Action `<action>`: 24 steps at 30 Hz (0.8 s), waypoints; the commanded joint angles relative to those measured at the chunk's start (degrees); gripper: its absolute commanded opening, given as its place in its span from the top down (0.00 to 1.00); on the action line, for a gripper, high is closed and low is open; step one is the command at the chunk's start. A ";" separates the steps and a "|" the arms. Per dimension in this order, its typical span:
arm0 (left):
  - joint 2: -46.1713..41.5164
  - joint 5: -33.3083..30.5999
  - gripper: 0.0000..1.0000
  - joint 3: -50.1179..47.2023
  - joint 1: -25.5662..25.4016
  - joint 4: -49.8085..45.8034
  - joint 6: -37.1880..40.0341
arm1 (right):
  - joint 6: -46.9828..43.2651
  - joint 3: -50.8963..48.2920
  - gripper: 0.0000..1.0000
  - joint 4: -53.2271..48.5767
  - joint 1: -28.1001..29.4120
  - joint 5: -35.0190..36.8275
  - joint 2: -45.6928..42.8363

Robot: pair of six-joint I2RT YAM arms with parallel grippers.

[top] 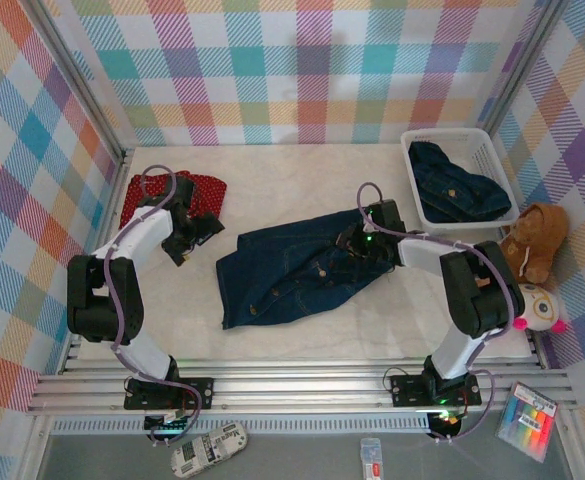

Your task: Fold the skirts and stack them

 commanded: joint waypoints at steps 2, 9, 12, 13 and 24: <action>-0.95 2.02 0.00 -0.53 0.40 0.74 0.89 | -13.55 2.43 0.93 -1.77 -3.33 1.83 -7.16; -0.50 2.94 0.00 0.02 0.31 1.36 1.39 | -38.61 10.59 1.00 -14.46 -4.08 -5.08 -11.79; -1.20 3.17 0.00 -0.36 0.31 1.83 1.47 | -49.40 9.29 1.00 -17.19 -0.10 -4.98 -15.15; -1.52 3.19 0.00 -0.43 0.31 1.90 1.59 | -53.46 8.32 1.00 -18.49 1.50 -4.75 -16.26; -0.31 4.83 0.00 -0.46 0.28 3.21 1.55 | -70.23 0.78 0.91 -34.19 13.40 1.79 -20.24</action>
